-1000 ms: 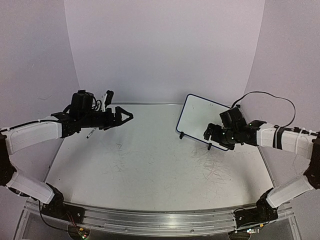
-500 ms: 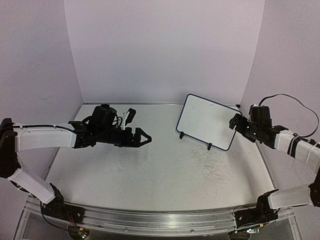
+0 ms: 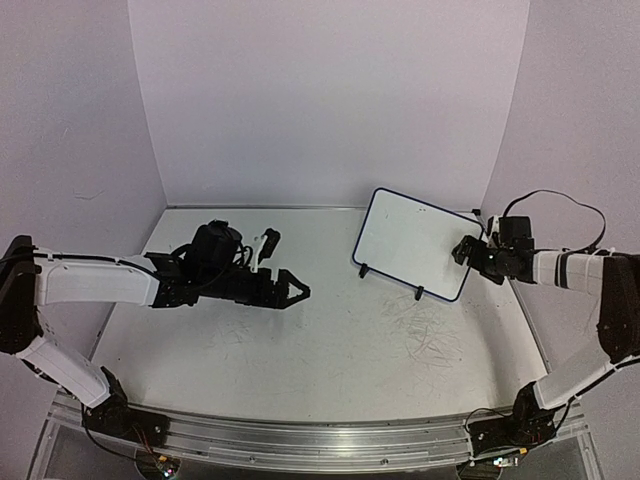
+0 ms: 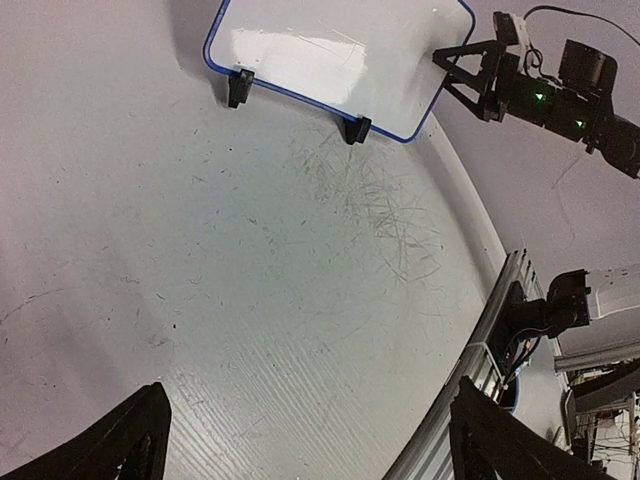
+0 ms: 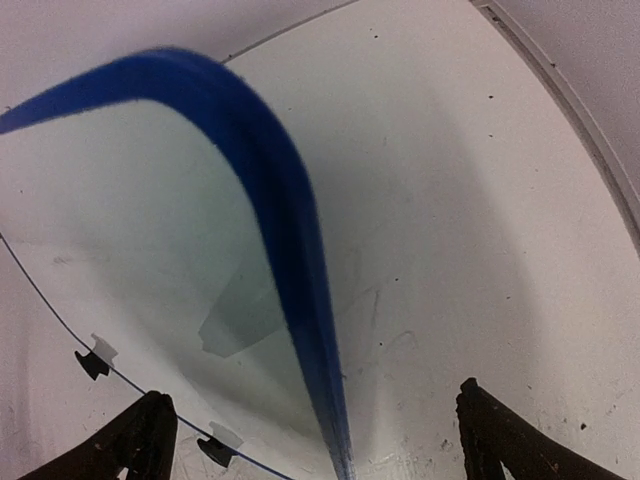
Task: Write a sentence on the whiteboard
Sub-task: Move the whiteboard to the center of the board.
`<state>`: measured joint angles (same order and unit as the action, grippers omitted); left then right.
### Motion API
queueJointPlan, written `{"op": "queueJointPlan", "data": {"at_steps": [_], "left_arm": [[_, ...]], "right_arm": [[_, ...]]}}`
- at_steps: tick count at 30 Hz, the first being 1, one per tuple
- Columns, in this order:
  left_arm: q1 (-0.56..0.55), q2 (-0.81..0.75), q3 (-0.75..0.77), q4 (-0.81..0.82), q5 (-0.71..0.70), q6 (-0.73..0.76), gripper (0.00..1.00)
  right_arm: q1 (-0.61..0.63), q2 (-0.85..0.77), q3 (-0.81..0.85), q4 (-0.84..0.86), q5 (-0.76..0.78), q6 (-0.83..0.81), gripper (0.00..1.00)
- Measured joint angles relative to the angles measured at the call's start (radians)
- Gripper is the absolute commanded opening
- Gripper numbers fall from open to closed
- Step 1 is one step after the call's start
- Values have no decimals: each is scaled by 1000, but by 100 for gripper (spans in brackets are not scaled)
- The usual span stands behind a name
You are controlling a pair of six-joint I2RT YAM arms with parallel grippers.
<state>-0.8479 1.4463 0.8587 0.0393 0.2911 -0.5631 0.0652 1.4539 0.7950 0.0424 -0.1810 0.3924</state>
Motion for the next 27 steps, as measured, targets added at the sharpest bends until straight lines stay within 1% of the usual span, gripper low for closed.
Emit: {"op": "queueJointPlan", "data": {"at_steps": [2, 6, 10, 16, 23, 27], "left_arm": [[-2, -1, -6, 4, -4, -6, 98], [-2, -7, -7, 21, -9, -12, 97], [-3, -7, -7, 33, -12, -13, 97], [-5, -6, -7, 38, -15, -14, 97], [-12, -6, -7, 41, -22, -14, 97], [-15, -6, -7, 42, -25, -14, 97]], "right_arm": [[3, 31, 14, 21, -37, -9, 98], [17, 37, 18, 68, -89, -9, 98], [40, 55, 38, 100, -108, 1, 98], [86, 118, 88, 118, -96, 9, 98], [101, 150, 112, 126, -90, 24, 98], [116, 179, 137, 112, -50, 29, 98]]}}
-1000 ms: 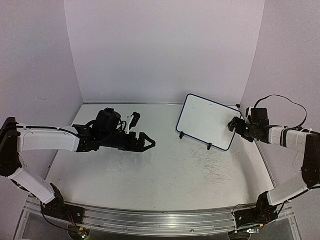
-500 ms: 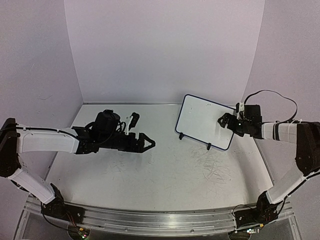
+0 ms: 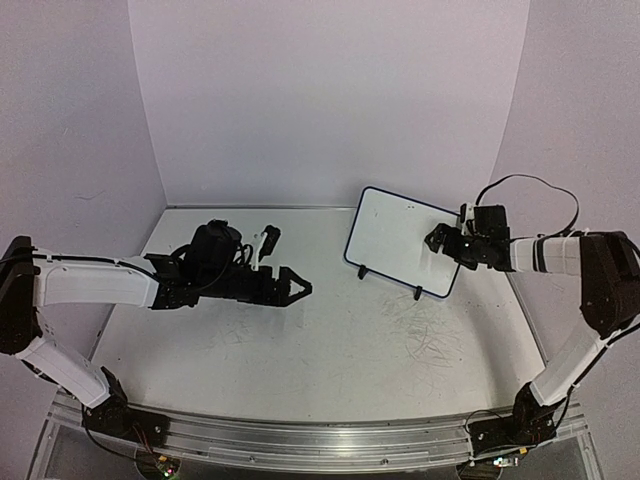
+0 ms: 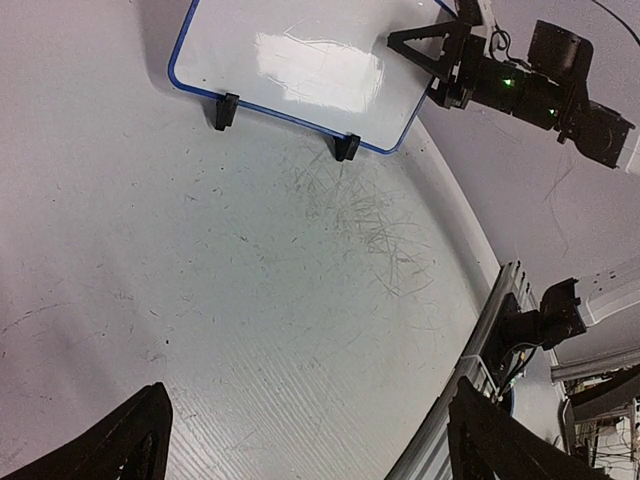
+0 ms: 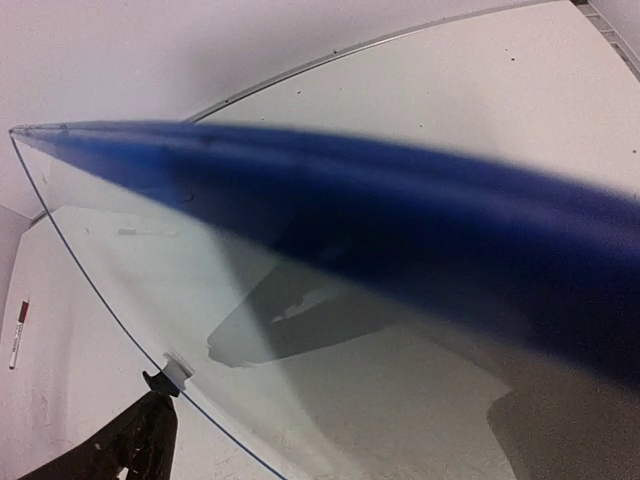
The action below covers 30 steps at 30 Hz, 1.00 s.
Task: Write a sentence on the whiteboard
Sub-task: Move the whiteboard to the center of the board.
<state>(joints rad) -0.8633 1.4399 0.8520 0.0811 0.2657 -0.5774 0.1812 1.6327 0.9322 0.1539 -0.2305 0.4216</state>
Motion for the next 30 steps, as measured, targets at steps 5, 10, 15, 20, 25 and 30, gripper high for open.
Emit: {"op": "queueJointPlan", "data": {"at_steps": [5, 10, 15, 20, 25, 30], "left_arm": [[0, -1, 0, 0, -8, 1, 98], [0, -2, 0, 0, -29, 10, 98], [0, 1, 4, 0, -51, 32, 98], [0, 20, 20, 2, -60, 38, 97], [0, 26, 21, 6, -59, 24, 97], [0, -25, -16, 6, -57, -6, 98]], "right_arm": [[17, -62, 3, -119, 169, 33, 98], [19, -232, -9, -319, 359, 70, 98], [96, -371, -48, -474, 471, 137, 96], [279, -365, -61, -507, 456, 282, 96], [390, -189, -49, -472, 445, 420, 95], [411, 1, -35, -413, 443, 504, 93]]}}
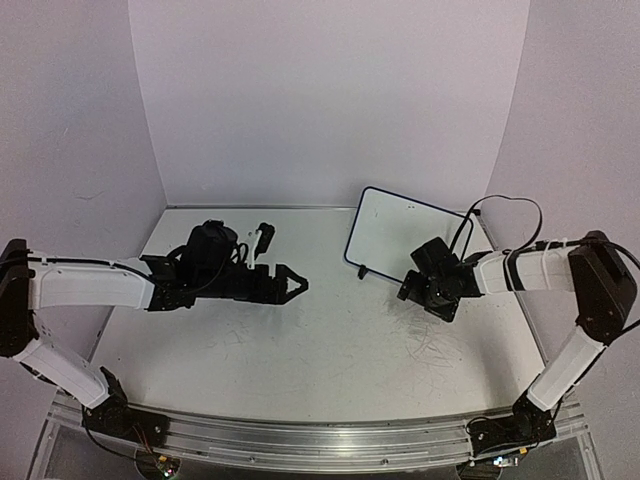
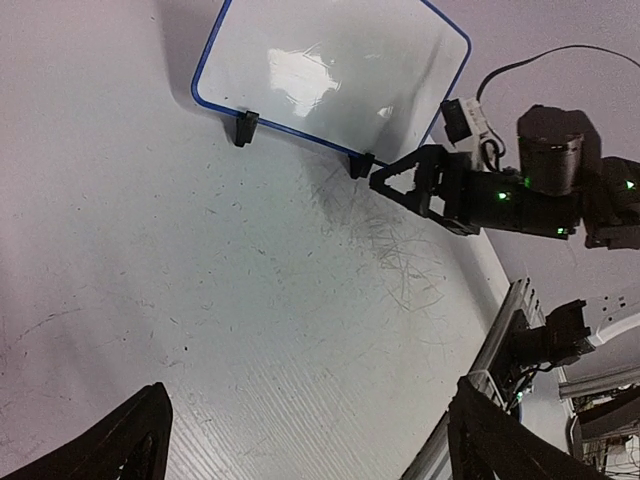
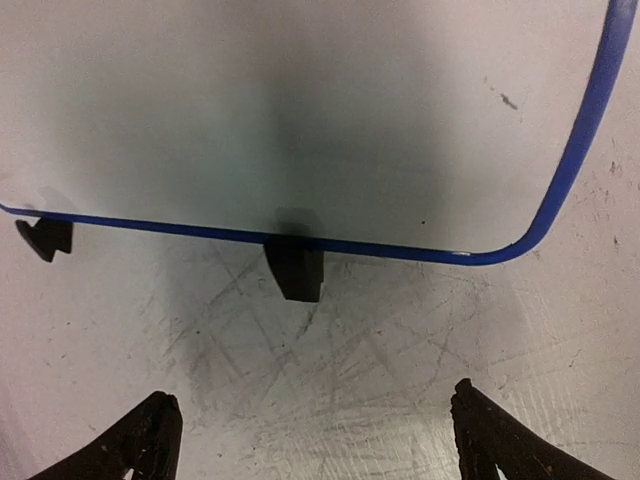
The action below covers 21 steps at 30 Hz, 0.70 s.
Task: Write a sentence on the whiteboard
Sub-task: Move the whiteboard to the center of the board.
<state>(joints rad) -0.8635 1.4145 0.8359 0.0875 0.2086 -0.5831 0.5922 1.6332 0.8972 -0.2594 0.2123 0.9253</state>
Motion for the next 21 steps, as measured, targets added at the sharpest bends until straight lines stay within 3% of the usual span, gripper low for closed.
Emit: {"op": "queueJointPlan", "data": {"at_steps": [5, 9, 12, 21], "left_arm": [[0, -92, -52, -1, -7, -24, 98], [0, -124, -55, -2, -22, -28, 98], [0, -127, -55, -8, -30, -27, 98], [0, -124, -55, -27, -32, -23, 99]], "right_arm": [[0, 120, 65, 35, 32, 45, 77], [0, 190, 115, 73, 55, 48, 73], [0, 216, 129, 87, 86, 50, 60], [0, 237, 139, 87, 170, 62, 59]]}}
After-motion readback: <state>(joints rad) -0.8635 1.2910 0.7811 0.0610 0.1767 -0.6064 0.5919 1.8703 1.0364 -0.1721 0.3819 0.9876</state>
